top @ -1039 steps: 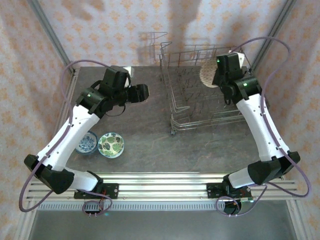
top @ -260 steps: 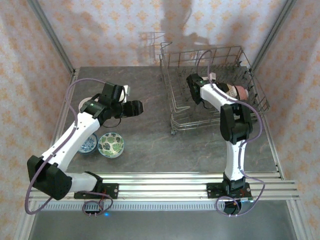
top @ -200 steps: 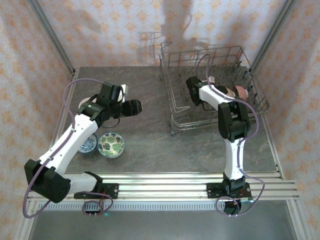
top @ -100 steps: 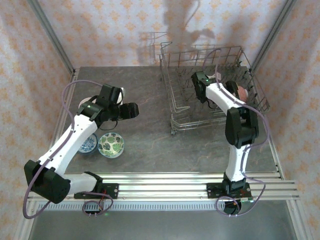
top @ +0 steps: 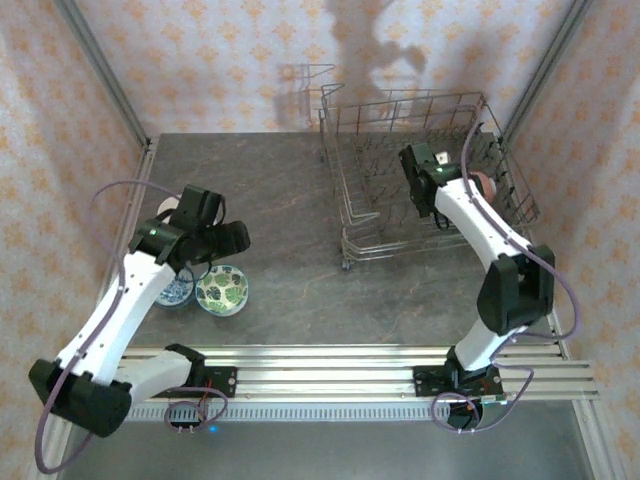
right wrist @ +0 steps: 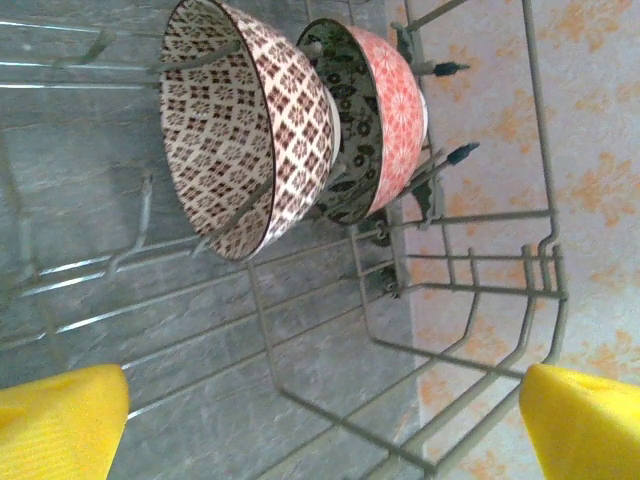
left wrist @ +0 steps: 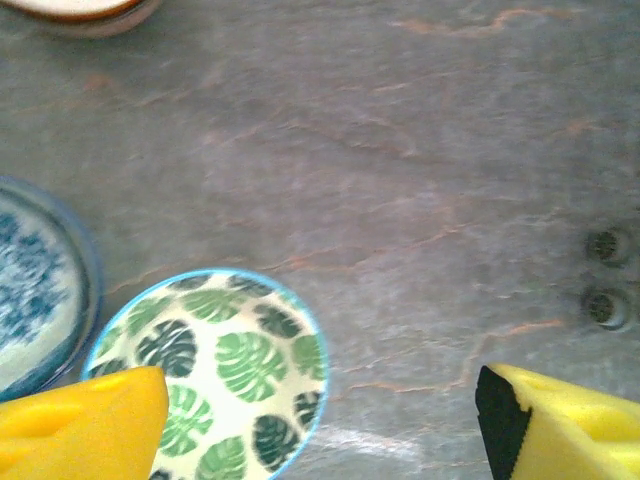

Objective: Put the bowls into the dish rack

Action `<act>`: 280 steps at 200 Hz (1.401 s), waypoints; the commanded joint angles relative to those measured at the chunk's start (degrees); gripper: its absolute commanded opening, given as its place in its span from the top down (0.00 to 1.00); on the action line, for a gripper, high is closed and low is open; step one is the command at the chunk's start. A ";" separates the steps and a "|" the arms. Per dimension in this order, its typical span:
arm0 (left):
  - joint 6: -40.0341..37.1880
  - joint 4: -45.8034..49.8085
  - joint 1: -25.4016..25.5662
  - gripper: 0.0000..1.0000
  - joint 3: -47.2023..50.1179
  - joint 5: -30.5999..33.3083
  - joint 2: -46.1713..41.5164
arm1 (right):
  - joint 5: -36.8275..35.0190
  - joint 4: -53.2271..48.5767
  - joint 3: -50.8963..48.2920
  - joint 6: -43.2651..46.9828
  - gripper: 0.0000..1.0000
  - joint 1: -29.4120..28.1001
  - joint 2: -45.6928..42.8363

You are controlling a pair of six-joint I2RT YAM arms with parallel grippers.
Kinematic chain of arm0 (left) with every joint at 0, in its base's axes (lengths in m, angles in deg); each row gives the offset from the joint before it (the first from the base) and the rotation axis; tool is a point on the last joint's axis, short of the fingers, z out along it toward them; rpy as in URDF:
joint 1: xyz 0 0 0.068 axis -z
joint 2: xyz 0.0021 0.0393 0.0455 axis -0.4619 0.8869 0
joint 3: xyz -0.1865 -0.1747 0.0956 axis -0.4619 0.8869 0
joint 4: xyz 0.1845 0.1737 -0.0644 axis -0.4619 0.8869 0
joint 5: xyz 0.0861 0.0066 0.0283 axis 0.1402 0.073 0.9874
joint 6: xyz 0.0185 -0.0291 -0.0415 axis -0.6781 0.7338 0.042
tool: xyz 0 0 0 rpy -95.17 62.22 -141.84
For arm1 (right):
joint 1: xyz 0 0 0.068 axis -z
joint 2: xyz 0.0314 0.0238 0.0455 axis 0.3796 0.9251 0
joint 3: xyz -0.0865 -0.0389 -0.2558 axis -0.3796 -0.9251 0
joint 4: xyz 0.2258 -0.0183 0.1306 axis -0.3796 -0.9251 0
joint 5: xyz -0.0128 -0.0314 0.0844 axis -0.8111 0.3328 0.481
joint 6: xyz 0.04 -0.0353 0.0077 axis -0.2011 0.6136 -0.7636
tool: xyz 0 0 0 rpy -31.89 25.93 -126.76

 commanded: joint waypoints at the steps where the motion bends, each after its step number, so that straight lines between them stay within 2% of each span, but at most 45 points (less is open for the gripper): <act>1: 1.58 6.21 -3.62 0.17 4.35 3.87 -1.60 | 6.65 -2.39 -1.77 -3.52 0.01 -0.51 -5.36; 43: 2.10 5.07 -7.93 0.16 10.81 1.58 -0.67 | 14.84 -4.26 -2.17 -5.58 0.01 -1.24 -8.64; 98: 1.20 3.97 -9.96 0.17 11.80 2.99 7.29 | 18.99 -3.93 -2.34 -7.41 0.00 -1.32 -9.18; 119: 0.50 2.54 -10.25 0.19 12.14 1.58 9.68 | 19.74 -3.54 -3.02 -7.91 0.00 -1.31 -8.67; 177: -1.50 1.03 -10.28 0.32 12.42 -1.43 14.71 | 20.51 -2.82 -5.16 -8.37 0.00 -1.33 -8.98; 240: -1.51 0.24 -10.23 0.44 12.76 -4.05 15.47 | 21.15 -2.48 -4.79 -7.81 0.00 -1.30 -10.30; 280: -1.51 -1.63 -10.22 0.56 13.75 -7.30 14.36 | 21.43 -1.77 -6.00 -8.12 0.00 -1.31 -11.42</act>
